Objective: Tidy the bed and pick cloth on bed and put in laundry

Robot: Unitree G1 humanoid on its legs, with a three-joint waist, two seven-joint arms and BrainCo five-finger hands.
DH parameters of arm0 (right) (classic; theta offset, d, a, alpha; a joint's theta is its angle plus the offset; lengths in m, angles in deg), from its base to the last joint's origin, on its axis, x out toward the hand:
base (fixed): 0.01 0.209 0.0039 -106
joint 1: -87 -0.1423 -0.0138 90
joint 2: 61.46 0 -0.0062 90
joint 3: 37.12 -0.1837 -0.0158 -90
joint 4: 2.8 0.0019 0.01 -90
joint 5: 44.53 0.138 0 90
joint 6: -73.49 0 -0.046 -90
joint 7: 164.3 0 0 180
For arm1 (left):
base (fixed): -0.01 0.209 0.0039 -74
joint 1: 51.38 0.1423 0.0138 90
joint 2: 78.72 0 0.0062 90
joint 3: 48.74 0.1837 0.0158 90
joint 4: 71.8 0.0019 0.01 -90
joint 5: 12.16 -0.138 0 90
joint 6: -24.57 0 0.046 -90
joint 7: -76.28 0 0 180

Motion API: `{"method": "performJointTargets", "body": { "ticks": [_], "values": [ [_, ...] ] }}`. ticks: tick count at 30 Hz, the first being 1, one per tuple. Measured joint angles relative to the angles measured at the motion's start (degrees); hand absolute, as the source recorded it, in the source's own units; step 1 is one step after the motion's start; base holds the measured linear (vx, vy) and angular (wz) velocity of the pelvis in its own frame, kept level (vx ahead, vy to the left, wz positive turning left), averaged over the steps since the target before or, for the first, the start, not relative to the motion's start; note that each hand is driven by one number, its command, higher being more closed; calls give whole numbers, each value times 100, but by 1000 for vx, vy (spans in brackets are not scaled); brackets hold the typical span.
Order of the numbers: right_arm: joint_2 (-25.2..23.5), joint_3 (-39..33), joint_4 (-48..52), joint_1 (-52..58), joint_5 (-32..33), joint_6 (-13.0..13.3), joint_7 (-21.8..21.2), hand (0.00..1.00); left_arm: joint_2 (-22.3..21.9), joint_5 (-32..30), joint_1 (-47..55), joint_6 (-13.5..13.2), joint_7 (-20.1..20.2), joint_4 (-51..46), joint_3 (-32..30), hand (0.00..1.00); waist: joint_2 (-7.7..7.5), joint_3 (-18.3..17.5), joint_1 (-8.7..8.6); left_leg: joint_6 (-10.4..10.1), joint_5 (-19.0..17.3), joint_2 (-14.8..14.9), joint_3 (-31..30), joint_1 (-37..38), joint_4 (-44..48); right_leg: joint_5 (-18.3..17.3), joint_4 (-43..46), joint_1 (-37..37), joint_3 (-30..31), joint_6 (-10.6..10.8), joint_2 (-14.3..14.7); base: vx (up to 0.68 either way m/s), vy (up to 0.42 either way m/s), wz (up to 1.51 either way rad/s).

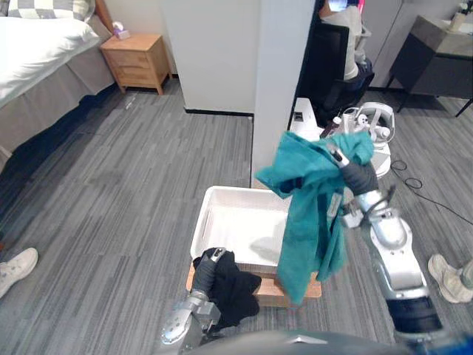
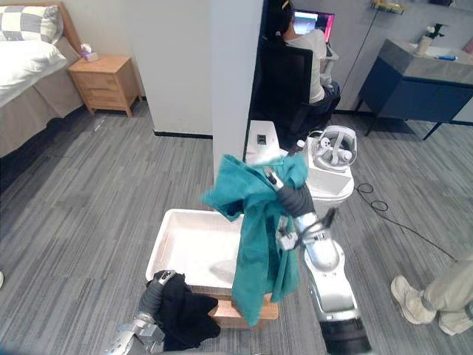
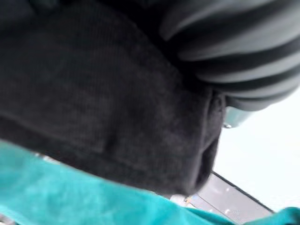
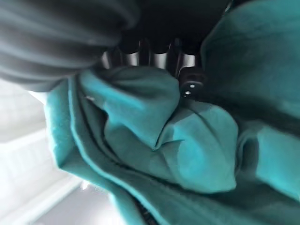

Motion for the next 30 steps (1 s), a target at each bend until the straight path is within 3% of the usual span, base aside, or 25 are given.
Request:
{"method": "performJointTargets", "body": {
  "ticks": [8,18,22,24,30],
  "values": [
    [-24,375,-728,-1052,180,-696,76,100,-7,-7,-43,28,23,0,0,100,-10,-18,149,131,358,-198,-186,107,-474,201,-23,10,-173,70,-136,-30,32,16],
    [-427,836,-1483,-1653,64,-907,358,100,-27,-15,-24,271,11,-128,-65,100,21,-7,179,128,597,-300,-476,-32,-668,222,-76,16,-406,68,-210,-104,-19,15],
    [-572,1113,-2141,-1652,-235,-1066,635,100,-22,-28,-45,382,12,-552,-121,100,102,41,167,104,755,-268,-649,-223,-672,217,-71,-60,-599,47,-184,-93,-42,22],
    [-722,1138,-2498,-1654,-369,-1182,821,100,-22,-30,-158,401,14,-625,-241,100,112,83,250,97,847,-253,-687,-420,-672,265,-62,-235,-631,-22,-139,-121,-35,19],
    [-1082,1116,-3644,-2510,-941,-1231,1533,100,191,-11,-1210,309,-36,-919,-683,100,97,1247,430,80,1268,-44,-770,-1430,-666,604,-91,-1163,-785,-187,47,-158,-24,12]
  ]
}}
